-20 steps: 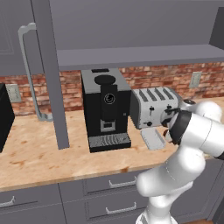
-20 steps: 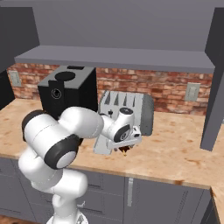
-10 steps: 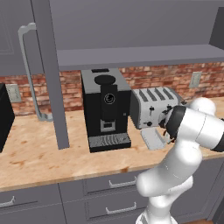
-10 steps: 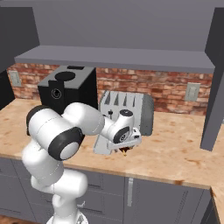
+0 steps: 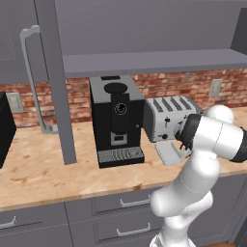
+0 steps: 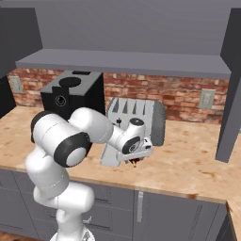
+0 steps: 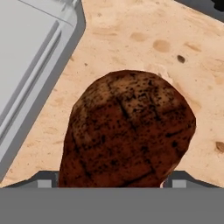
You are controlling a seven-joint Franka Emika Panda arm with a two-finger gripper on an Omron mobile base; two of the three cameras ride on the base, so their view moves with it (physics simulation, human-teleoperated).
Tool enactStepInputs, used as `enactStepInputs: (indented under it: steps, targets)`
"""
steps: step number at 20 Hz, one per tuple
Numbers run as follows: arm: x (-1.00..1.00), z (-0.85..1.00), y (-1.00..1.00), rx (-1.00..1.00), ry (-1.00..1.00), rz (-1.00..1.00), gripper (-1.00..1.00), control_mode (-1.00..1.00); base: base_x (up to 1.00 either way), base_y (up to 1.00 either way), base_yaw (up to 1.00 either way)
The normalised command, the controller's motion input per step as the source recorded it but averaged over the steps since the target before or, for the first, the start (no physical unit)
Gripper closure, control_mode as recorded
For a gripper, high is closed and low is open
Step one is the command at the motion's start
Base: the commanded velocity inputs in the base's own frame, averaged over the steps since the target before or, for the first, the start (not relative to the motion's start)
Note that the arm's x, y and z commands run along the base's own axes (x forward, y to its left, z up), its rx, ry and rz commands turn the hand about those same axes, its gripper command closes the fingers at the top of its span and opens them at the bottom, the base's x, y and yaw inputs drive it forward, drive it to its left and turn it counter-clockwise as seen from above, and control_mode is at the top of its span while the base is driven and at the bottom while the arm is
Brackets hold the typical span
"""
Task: Retrieve the tupperware from the cabinet, then place the raw meat into the tupperware to avoid contamination.
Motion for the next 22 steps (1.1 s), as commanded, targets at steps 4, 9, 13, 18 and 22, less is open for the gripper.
enactStepInputs:
  steps: [4,9,13,18,22]
  targets:
    - [0.03,-0.09,0.00,0.00,0.01,0.00,1.00,-1.00,0.00,0.00,0.00]
    - [0.01,-0.02,0.00,0.00,0.00,0.00,1.00,-1.00,0.00,0.00,0.00]
    - [-0.03,0.04,0.00,0.00,0.00,0.00,1.00,-1.00,0.00,0.00,0.00]
    - [-0.09,0.29,0.00,0.00,0.00,0.00,1.00,-1.00,0.00,0.00,0.00]
    - [-0.09,0.45,0.00,0.00,0.00,0.00,1.00,-1.00,0.00,0.00,0.00]
